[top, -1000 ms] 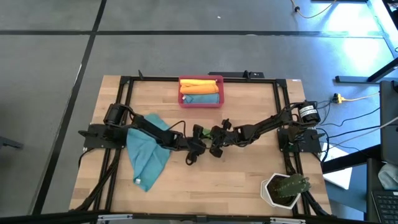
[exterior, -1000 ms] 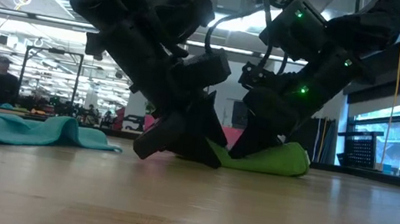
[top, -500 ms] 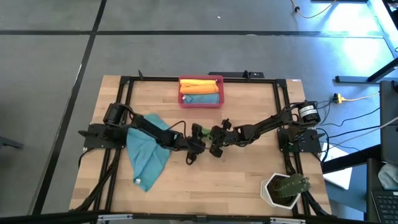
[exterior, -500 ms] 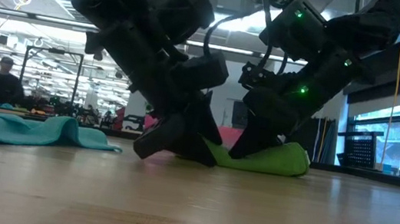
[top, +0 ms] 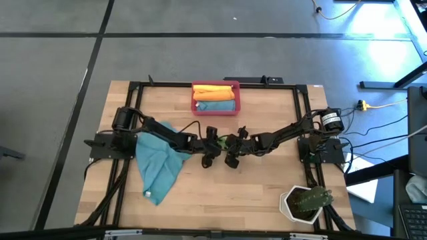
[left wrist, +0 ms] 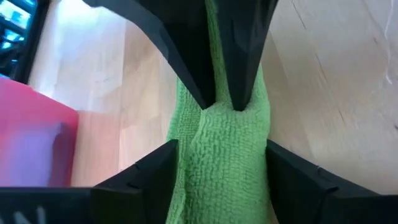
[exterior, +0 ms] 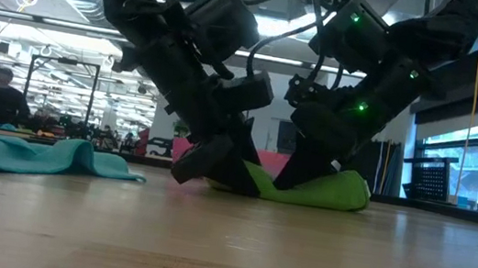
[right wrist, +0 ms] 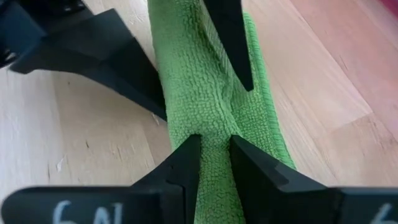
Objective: Roll microfiber towels into tight, uniform cylinder then place into a basket
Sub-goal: Roll the green microfiber towel
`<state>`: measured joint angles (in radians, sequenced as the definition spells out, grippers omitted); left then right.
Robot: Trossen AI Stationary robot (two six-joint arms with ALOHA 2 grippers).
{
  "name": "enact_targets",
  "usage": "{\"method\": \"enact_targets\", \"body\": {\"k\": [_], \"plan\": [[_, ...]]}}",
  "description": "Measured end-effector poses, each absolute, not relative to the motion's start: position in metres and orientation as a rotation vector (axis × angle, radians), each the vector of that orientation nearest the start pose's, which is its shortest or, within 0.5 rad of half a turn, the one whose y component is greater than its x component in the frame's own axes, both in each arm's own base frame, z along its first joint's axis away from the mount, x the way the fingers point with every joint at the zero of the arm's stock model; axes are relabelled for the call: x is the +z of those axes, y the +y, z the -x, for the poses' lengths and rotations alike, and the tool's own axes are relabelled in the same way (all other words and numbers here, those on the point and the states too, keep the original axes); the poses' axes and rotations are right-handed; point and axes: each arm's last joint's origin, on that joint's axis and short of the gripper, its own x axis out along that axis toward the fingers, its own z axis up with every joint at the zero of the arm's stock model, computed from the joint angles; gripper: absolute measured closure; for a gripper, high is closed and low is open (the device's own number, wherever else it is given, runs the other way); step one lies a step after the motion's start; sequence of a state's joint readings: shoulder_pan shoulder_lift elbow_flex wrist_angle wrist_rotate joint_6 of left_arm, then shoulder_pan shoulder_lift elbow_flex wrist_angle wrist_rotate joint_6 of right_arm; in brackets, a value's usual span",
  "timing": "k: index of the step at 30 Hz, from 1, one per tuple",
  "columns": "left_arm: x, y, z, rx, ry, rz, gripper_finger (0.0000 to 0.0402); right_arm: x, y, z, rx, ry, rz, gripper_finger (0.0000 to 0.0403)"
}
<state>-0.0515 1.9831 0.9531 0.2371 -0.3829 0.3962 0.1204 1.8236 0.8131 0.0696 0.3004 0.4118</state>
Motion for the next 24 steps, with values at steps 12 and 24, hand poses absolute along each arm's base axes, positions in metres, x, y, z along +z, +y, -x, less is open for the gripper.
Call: {"method": "enact_targets", "body": {"k": [12, 24], "plan": [[0.097, -0.003, -0.370, 0.090, 0.831, -0.502, 0.0311, 0.109, 0.030, -0.322, -0.365, 0.855, -0.180, 0.0309], [0.107, -0.012, -0.371, 0.134, 0.813, -0.567, 0.0298, 0.109, 0.030, -0.321, -0.382, 0.854, -0.191, 0.0309]]}}
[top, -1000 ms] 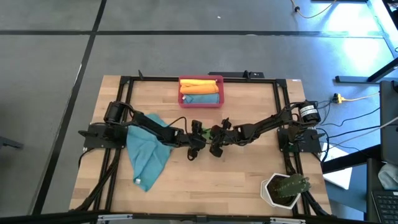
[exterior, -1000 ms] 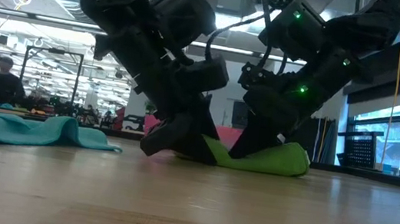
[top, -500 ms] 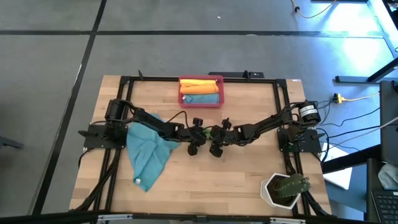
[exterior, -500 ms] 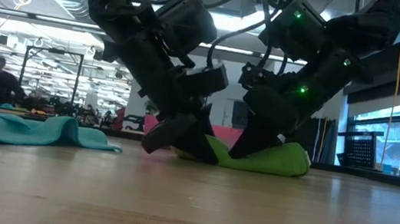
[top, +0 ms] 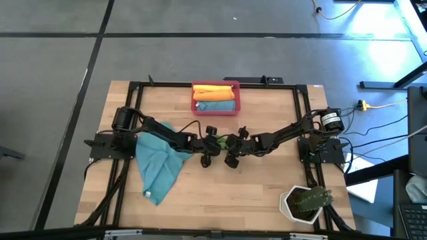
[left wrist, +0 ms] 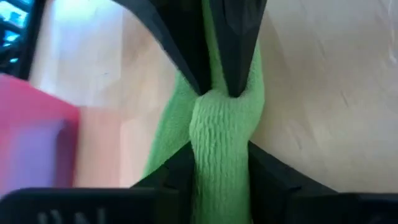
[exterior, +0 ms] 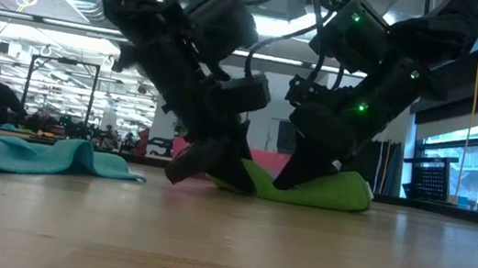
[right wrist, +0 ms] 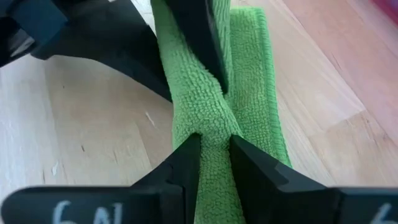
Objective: Roll microfiber towels into tight, uniform cylinder then place into a basket
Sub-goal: Roll the green microfiber towel, then put the green microfiber towel into the red bin
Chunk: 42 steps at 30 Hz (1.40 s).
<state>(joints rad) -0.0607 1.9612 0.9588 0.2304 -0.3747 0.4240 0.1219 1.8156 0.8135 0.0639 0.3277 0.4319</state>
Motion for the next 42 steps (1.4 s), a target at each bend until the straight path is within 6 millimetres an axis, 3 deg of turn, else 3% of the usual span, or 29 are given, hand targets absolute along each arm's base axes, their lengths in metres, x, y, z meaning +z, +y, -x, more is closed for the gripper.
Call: {"method": "enact_targets", "body": {"k": [10, 16, 22, 26, 33, 42], "plan": [[0.134, -0.038, -0.376, 0.154, 0.806, -0.618, 0.0204, 0.109, 0.029, -0.321, -0.395, 0.859, -0.220, 0.0309], [0.116, -0.061, -0.380, 0.140, 0.813, -0.658, 0.0188, 0.108, 0.026, -0.321, -0.389, 0.866, -0.300, 0.0309], [0.095, -0.052, -0.385, 0.215, 0.835, -0.660, 0.0190, 0.108, 0.021, -0.321, -0.385, 0.875, -0.351, 0.0309], [0.094, -0.043, -0.388, 0.318, 0.823, -0.682, 0.0190, 0.108, 0.019, -0.321, -0.378, 0.882, -0.363, 0.0309], [0.092, -0.030, -0.390, 0.217, 0.846, -0.683, 0.0191, 0.107, 0.017, -0.321, -0.367, 0.894, -0.362, 0.0309], [0.091, -0.022, -0.389, 0.225, 0.866, -0.667, 0.0189, 0.107, 0.017, -0.321, -0.366, 0.895, -0.367, 0.0309]]}}
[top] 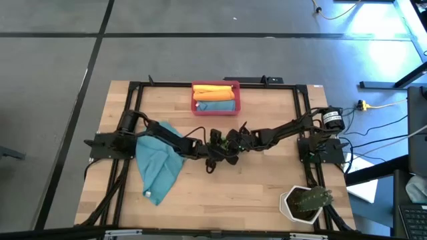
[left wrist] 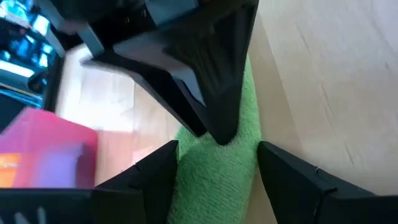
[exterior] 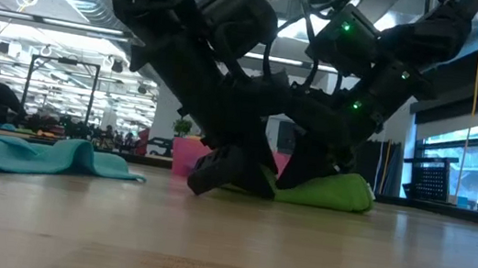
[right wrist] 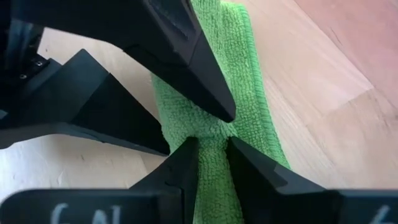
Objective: Roll microfiber towels into tight, uniform cylinder then place into a basket
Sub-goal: Put the green microfiber towel into the red bin
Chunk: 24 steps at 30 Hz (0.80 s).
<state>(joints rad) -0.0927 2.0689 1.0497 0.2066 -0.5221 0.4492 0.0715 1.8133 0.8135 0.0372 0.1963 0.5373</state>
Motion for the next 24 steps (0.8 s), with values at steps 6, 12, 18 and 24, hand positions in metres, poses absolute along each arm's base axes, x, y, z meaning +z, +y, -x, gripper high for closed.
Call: {"method": "enact_targets", "body": {"k": [6, 12, 18, 24], "plan": [[0.093, -0.003, -0.392, 0.187, 0.892, -0.486, 0.0188, 0.107, 0.017, -0.321, -0.364, 0.899, -0.359, 0.0309], [0.098, 0.006, -0.397, 0.200, 0.920, -0.401, 0.0188, 0.107, 0.017, -0.321, -0.353, 0.900, -0.353, 0.0309], [0.104, 0.015, -0.400, 0.186, 0.964, -0.370, 0.0188, 0.107, 0.018, -0.321, -0.351, 0.900, -0.363, 0.0309], [0.109, 0.013, -0.405, 0.190, 0.964, -0.397, 0.0188, 0.108, 0.017, -0.321, -0.349, 0.897, -0.356, 0.0309]]}}
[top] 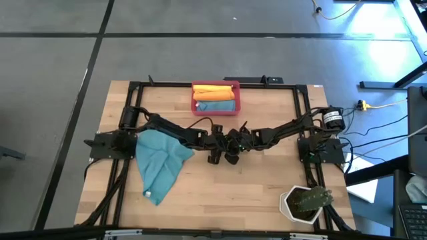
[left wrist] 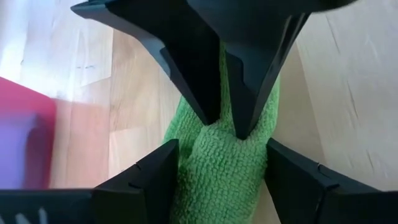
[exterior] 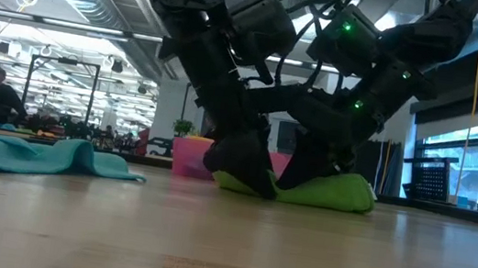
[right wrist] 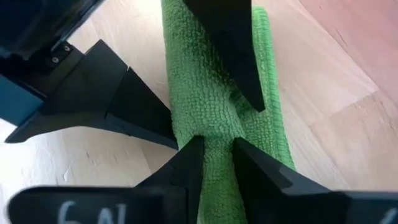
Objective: Roll microfiber towels into tight, uniform cylinder then place into a basket
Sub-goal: Put the green microfiber towel into the red bin
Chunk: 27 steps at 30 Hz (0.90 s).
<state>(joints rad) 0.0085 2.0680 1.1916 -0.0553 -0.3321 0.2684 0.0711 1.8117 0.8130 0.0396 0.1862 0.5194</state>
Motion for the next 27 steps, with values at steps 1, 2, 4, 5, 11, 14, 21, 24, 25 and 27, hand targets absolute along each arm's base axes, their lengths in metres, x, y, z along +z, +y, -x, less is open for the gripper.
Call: {"method": "enact_targets", "body": {"k": [1, 2, 4, 5, 11, 14, 21, 24, 25, 27], "plan": [[0.113, 0.012, -0.407, 0.196, 0.961, -0.405, 0.0188, 0.108, 0.017, -0.321, -0.351, 0.897, -0.353, 0.0309], [0.116, 0.010, -0.408, 0.200, 0.955, -0.410, 0.0188, 0.108, 0.017, -0.321, -0.352, 0.897, -0.352, 0.0309], [0.121, 0.008, -0.409, 0.205, 0.949, -0.424, 0.0188, 0.107, 0.018, -0.320, -0.353, 0.899, -0.349, 0.0309], [0.122, 0.008, -0.409, 0.206, 0.953, -0.430, 0.0188, 0.108, 0.017, -0.320, -0.353, 0.899, -0.349, 0.0309], [0.126, 0.009, -0.408, 0.202, 0.974, -0.448, 0.0168, 0.108, 0.018, -0.320, -0.352, 0.899, -0.353, 0.0309], [0.125, 0.009, -0.407, 0.209, 0.974, -0.446, 0.0151, 0.108, 0.018, -0.321, -0.352, 0.898, -0.355, 0.0309], [0.123, 0.009, -0.405, 0.201, 0.992, -0.440, 0.0140, 0.110, 0.018, -0.320, -0.342, 0.897, -0.350, 0.0309], [0.119, 0.009, -0.402, 0.200, 1.000, -0.420, 0.0151, 0.119, 0.017, -0.317, -0.333, 0.892, -0.339, 0.0309], [0.118, 0.009, -0.401, 0.206, 1.001, -0.399, 0.0155, 0.122, 0.017, -0.315, -0.328, 0.904, -0.321, 0.0309], [0.118, 0.010, -0.400, 0.199, 1.004, -0.373, 0.0165, 0.131, 0.020, -0.312, -0.322, 0.892, -0.304, 0.0309]]}}
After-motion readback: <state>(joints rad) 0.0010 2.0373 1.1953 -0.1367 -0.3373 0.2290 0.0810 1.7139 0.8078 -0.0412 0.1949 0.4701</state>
